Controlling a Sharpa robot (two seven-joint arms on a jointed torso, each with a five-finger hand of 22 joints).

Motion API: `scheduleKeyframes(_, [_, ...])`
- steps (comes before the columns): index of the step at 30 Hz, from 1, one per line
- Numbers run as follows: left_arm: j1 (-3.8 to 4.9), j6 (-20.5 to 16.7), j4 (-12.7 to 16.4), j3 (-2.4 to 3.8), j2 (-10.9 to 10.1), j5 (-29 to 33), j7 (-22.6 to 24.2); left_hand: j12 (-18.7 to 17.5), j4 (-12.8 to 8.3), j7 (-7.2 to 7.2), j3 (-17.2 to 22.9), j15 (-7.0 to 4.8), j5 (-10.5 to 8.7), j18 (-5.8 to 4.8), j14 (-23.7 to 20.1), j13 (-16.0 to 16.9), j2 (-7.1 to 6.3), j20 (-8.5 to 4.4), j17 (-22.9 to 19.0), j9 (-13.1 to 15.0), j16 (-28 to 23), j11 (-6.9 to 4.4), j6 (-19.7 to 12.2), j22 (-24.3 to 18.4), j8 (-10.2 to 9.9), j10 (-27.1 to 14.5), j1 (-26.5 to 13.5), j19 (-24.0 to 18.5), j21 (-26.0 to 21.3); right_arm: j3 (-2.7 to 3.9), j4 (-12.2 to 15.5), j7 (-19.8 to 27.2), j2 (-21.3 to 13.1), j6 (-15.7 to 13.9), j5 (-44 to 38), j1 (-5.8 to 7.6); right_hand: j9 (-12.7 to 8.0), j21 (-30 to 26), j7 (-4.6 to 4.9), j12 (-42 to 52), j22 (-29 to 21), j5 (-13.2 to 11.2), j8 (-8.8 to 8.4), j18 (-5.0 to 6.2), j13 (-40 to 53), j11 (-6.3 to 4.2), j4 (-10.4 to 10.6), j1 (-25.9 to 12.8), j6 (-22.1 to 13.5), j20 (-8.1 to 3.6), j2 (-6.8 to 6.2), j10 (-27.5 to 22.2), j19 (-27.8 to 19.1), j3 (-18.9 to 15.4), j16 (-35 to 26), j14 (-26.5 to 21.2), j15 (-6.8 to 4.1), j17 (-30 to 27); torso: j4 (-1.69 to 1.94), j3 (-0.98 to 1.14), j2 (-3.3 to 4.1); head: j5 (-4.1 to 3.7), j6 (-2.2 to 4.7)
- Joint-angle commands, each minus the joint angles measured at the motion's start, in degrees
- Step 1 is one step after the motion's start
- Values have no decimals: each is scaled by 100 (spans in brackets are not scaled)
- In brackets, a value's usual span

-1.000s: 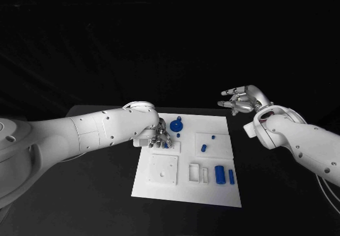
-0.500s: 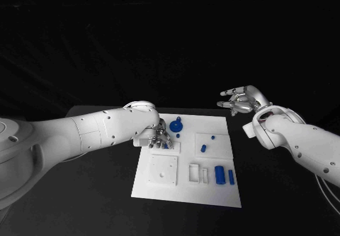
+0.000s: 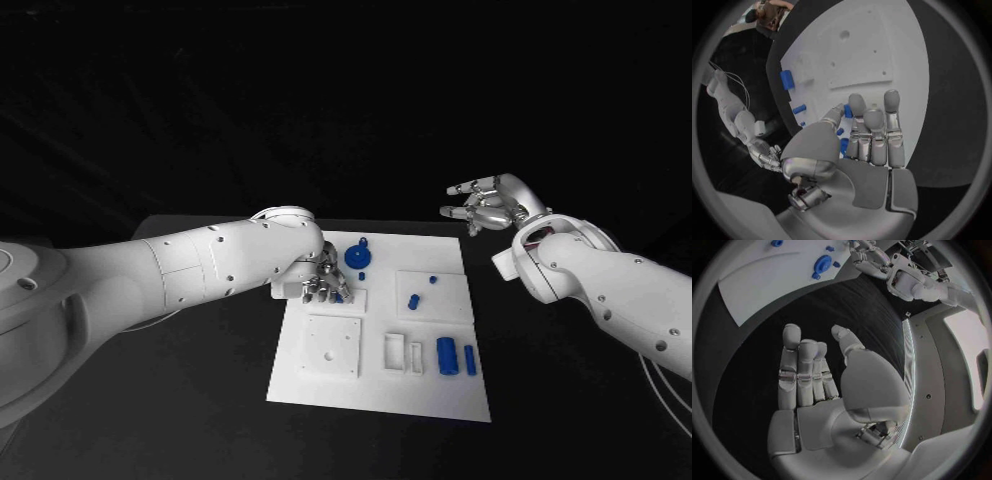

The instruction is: Assemble the parts on the task board

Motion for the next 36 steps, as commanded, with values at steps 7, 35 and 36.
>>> scheduleKeyframes(7, [-38,21,-23,-10,47,34,86,33,169,-155,-183,-23,-611,-41,-1,-1,28,5,9,2,-24,-40,208,69,0,20,96,59,-89,4,3,10,0,96,-39,0,5,-38,34,32,-3,48,-2,81,-8,10,-25,-63,23,31,-16,-38,188,7,-13,-56,2,-9,-2,-2,0,-3,9])
scheduleKeyframes(35, [-36,-201,59,-7,-158,31,192,-22,1300,-137,-569,-20,-1680,-41,7,-20,-837,6,-11,68,-77,-29,315,323,-5,37,-36,191,-424,4,-9,9,-31,100,-43,0,4,-48,35,30,-7,46,-3,80,-12,12,-25,-64,-1,33,-21,-38,186,-9,-17,-60,3,-13,0,-3,0,-36,8])
scheduleKeyframes(36, [-36,-211,65,-7,-169,32,193,-25,1308,-135,-566,-19,-1680,-41,6,-20,-844,7,-12,67,-80,-28,312,328,-9,35,-34,193,-431,4,-9,8,-33,99,-43,0,4,-48,35,30,-7,46,-3,80,-12,12,-25,-64,-1,33,-21,-38,186,-9,-17,-60,3,-13,0,-4,0,-36,8])
